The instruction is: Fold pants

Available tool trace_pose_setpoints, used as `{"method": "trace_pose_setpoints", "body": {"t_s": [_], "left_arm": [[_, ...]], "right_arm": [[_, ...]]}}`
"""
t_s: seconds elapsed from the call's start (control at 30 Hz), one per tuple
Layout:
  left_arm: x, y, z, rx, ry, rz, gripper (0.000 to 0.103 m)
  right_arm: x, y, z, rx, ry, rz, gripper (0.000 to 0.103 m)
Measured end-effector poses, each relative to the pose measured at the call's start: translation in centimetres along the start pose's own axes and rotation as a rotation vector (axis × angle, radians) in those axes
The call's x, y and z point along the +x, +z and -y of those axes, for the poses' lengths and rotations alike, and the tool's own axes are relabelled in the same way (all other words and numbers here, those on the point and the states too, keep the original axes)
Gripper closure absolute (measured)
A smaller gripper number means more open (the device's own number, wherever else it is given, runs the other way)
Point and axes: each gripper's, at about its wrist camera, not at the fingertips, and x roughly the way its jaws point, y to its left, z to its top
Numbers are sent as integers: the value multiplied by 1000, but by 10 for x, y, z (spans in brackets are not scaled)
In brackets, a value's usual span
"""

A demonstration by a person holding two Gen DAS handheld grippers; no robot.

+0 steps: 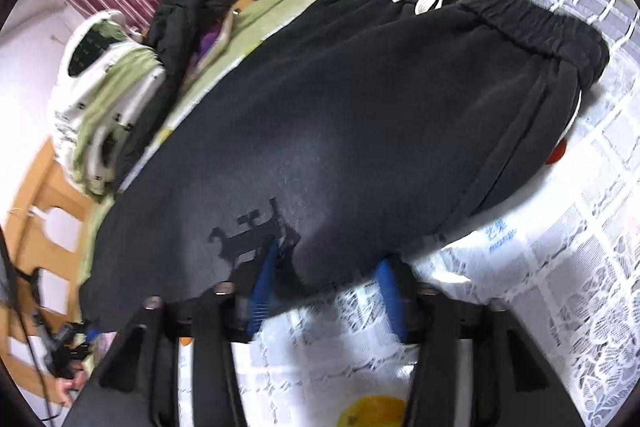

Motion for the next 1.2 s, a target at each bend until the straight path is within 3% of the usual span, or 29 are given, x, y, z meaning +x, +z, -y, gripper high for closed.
{"method": "trace_pose_setpoints", "body": {"t_s": [0.03,0.07,0.1,0.13,0.2,0.43,0.6,0.83,0.93,0.97,1.1,1.2], "left_arm": [[0,0,0,-7,3,6,56],[0,1,0,-7,15,16,65],[0,1,1,8,45,26,87],[-1,2,3,33,70,30,92],[-11,6,4,53,51,46,94],[-48,46,31,115,1,137,94],[-42,89,81,238,49,224,94],[18,145,128,313,113,308,94],[53,156,130,304,135,290,93],[65,159,130,306,141,278,92],[88,159,133,319,198,236,90],[68,151,135,338,149,264,78]], "right_arm": [[2,-1,-4,-23,-40,-5,78],[1,-1,-7,-37,-51,3,82],[-1,-2,-8,-42,-50,13,85],[-3,-2,-8,-45,-44,17,87],[-13,1,-11,-61,-31,33,88],[-46,39,-44,-165,4,103,88],[-45,82,-74,-242,16,153,90],[10,164,-108,-279,21,207,90],[52,191,-108,-240,20,164,84],[63,195,-107,-232,22,149,79],[92,198,-111,-277,-44,104,78],[82,182,-112,-315,-45,113,72]]}}
